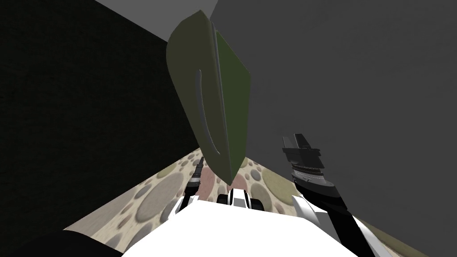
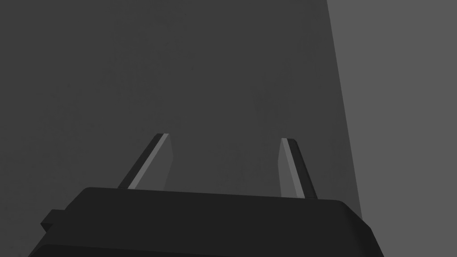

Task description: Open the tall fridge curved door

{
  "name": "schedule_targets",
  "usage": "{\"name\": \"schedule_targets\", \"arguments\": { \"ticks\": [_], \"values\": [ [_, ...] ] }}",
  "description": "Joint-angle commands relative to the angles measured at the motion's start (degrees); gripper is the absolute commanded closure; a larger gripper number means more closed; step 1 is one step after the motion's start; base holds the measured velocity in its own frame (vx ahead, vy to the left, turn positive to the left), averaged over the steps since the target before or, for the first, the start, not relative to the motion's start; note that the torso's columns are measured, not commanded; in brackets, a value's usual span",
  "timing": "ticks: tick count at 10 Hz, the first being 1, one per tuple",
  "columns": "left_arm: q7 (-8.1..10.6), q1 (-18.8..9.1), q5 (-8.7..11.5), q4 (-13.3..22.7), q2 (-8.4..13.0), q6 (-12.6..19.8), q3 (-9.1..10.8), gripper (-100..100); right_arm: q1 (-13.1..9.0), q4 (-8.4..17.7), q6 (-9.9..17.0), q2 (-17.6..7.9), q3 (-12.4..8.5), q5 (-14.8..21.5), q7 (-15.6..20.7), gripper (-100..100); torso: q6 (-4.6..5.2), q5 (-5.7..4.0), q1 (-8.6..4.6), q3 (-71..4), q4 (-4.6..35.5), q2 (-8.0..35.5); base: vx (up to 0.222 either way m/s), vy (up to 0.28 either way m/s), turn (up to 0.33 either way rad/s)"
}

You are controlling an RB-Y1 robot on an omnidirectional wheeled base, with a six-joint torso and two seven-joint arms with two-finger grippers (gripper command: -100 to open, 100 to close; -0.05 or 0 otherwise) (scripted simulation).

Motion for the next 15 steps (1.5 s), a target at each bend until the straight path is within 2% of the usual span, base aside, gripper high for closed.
{"name": "schedule_targets", "arguments": {
  "ticks": [1,5,6,10,11,12,15],
  "values": [
    [-1.28,-1.07,-0.70,4.45,-0.79,-1.37,0.73,-100,0.00,0.00,0.00,0.00,0.00,0.00,0.00,0,0.00,0.02,0.06,0.02,0.01,0.02,0.112,-0.134,0.020],
    [-2.90,-2.51,-1.60,9.92,-4.31,-3.20,1.56,-100,-0.01,0.00,0.00,0.00,0.00,0.00,0.00,0,0.00,0.04,0.11,0.03,0.02,0.05,0.090,-0.111,0.018],
    [-2.90,-2.51,-1.60,9.92,-4.31,-3.20,1.56,-100,0.00,0.00,0.00,-0.01,0.00,0.00,0.00,0,0.00,0.03,0.12,0.00,0.00,0.00,0.057,-0.062,0.006],
    [-3.77,-3.32,-2.08,12.93,-10.64,-4.17,2.01,-100,-0.01,0.00,0.00,-0.01,-0.01,0.00,0.00,0,0.00,0.02,0.06,0.01,0.00,0.01,0.042,-0.056,0.009],
    [-3.83,-3.38,-2.12,13.16,-11.66,-4.25,2.04,-100,-0.01,0.00,0.00,-0.01,-0.01,0.00,0.00,0,0.00,0.03,0.11,0.00,0.00,0.00,0.028,-0.028,0.004],
    [-3.80,-3.04,-2.15,12.44,-11.05,-3.94,1.91,-100,-0.01,0.00,0.00,-0.01,-0.01,0.00,0.00,0,0.00,0.05,0.19,0.02,0.01,0.04,0.011,-0.013,-0.001],
    [-3.49,-5.48,-2.00,11.06,-10.25,-0.19,2.22,-100,-0.02,0.01,0.01,-0.01,-0.01,0.00,0.00,0,0.00,0.04,0.12,0.02,0.01,0.03,0.006,-0.012,0.023]
  ]
}}
